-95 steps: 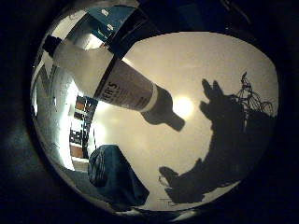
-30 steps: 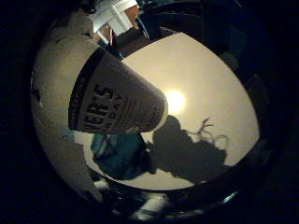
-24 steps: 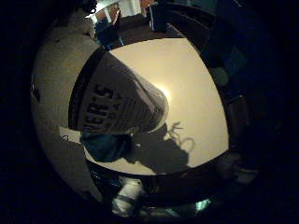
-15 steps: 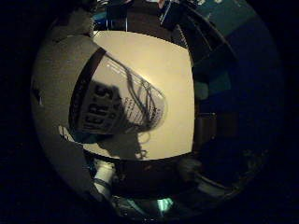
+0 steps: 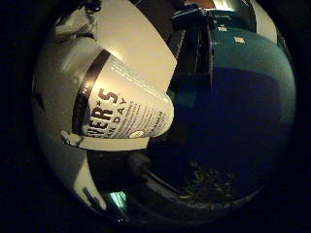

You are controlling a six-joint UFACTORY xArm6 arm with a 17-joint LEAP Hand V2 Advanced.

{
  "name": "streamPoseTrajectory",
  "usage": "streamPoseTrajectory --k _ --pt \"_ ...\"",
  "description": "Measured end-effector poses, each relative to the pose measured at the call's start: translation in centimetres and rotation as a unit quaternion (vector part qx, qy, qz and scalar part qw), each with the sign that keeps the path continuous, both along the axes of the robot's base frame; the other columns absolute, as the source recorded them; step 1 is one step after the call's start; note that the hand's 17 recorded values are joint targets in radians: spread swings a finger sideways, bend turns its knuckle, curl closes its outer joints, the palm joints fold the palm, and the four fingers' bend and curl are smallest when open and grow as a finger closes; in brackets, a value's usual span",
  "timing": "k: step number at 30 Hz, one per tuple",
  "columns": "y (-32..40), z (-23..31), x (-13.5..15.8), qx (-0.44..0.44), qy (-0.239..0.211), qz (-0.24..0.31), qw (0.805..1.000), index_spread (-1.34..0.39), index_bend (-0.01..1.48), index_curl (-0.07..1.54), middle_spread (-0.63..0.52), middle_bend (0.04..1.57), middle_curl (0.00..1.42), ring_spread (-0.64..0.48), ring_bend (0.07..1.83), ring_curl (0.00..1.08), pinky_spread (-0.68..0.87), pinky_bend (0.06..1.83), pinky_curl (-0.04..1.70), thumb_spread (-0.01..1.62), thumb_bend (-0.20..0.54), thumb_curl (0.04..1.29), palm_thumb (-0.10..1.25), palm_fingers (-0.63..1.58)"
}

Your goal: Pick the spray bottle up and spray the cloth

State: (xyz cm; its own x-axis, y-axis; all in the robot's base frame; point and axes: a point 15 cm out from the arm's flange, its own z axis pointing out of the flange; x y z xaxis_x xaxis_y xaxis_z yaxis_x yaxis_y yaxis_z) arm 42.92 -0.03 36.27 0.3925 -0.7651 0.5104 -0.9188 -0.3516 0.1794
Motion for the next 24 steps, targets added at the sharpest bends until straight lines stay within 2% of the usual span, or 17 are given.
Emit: streamPoseTrajectory --k 4,16,24 --pt "2.0 -1.2 0.2 -0.052 0.002 0.014 0.999 -0.18 1.15 0.66 -0.09 1.33 0.59 -0.16 1.44 0.57 -0.2 1.35 0.72 0.89 -0.017 0.74 1.02 1.23" --pt "2.5 -6.5 -2.0 -0.084 0.032 0.001 0.996 -0.19 1.14 0.66 -0.09 1.33 0.59 -0.17 1.44 0.58 -0.2 1.34 0.74 0.92 -0.016 0.74 1.02 1.23" --pt "2.6 -6.8 -1.9 -0.084 0.031 -0.001 0.996 -0.19 1.14 0.66 -0.09 1.33 0.59 -0.17 1.44 0.57 -0.2 1.34 0.74 0.92 -0.017 0.73 1.02 1.23"
